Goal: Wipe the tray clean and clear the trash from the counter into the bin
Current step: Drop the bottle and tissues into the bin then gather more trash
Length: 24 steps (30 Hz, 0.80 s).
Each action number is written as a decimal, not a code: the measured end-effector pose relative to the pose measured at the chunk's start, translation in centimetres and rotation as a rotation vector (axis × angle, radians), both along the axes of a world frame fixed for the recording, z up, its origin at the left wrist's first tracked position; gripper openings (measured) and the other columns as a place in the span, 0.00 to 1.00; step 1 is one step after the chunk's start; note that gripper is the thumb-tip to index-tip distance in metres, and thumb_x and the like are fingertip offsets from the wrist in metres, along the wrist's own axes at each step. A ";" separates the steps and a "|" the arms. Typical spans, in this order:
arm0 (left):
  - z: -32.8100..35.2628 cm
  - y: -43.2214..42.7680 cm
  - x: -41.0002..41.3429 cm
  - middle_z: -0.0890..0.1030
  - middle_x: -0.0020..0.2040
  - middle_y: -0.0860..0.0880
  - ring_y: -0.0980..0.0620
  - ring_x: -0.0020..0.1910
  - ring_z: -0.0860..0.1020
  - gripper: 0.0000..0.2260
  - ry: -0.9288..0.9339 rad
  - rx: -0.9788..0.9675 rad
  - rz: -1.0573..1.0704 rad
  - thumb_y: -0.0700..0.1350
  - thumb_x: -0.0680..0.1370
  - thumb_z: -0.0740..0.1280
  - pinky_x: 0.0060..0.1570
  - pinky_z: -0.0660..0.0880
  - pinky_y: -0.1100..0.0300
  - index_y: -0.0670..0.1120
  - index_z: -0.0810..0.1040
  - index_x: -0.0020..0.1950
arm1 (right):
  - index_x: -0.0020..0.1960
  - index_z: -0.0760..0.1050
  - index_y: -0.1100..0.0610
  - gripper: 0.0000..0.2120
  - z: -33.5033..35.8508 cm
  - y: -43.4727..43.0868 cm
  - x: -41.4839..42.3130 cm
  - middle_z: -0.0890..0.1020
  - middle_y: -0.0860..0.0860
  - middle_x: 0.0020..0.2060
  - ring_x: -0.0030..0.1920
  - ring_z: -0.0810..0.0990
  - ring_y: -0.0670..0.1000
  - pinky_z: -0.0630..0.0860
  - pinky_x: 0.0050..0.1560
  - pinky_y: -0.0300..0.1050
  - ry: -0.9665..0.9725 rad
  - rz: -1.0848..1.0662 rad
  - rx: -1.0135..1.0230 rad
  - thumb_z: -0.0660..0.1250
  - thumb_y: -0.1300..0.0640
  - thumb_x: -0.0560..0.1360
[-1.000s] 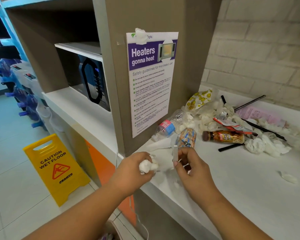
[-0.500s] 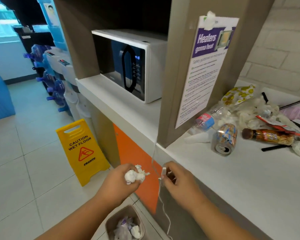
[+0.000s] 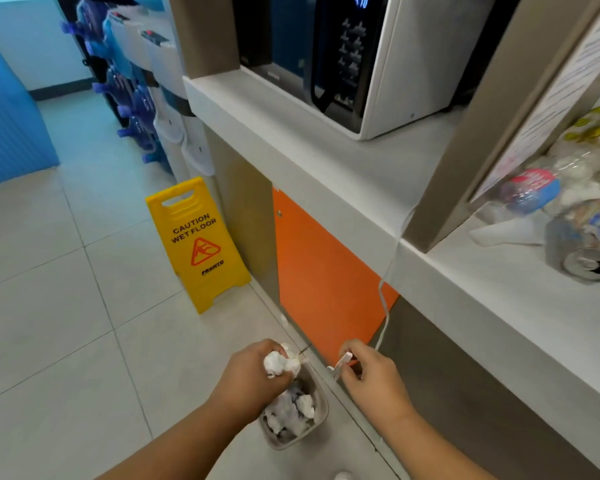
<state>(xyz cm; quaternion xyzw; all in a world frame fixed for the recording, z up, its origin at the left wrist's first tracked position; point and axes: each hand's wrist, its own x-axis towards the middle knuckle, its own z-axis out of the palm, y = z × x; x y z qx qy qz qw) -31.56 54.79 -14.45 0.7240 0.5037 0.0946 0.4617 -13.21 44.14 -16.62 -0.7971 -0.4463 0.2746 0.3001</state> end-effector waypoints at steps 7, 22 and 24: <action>-6.0 2.0 -0.6 0.82 0.42 0.56 0.53 0.34 0.82 0.07 0.047 -0.107 0.138 0.53 0.67 0.73 0.40 0.81 0.52 0.54 0.78 0.40 | 0.39 0.68 0.38 0.18 -8.6 2.5 0.5 0.74 0.41 0.43 0.33 0.72 0.43 0.71 0.34 0.39 0.013 0.002 -0.139 0.64 0.62 0.73; -20.6 1.4 -1.8 0.83 0.40 0.54 0.51 0.35 0.82 0.06 0.171 -0.258 0.258 0.50 0.67 0.73 0.39 0.80 0.56 0.53 0.78 0.42 | 0.50 0.77 0.46 0.14 -24.9 4.4 -1.8 0.76 0.46 0.53 0.51 0.76 0.47 0.72 0.49 0.34 0.193 0.066 -0.385 0.60 0.64 0.76; -21.6 1.2 -1.5 0.83 0.39 0.54 0.51 0.35 0.82 0.07 0.175 -0.262 0.257 0.51 0.67 0.73 0.43 0.80 0.54 0.53 0.78 0.42 | 0.50 0.77 0.46 0.11 -25.1 4.5 -2.2 0.77 0.47 0.55 0.48 0.77 0.44 0.71 0.43 0.28 0.293 0.032 -0.374 0.62 0.61 0.77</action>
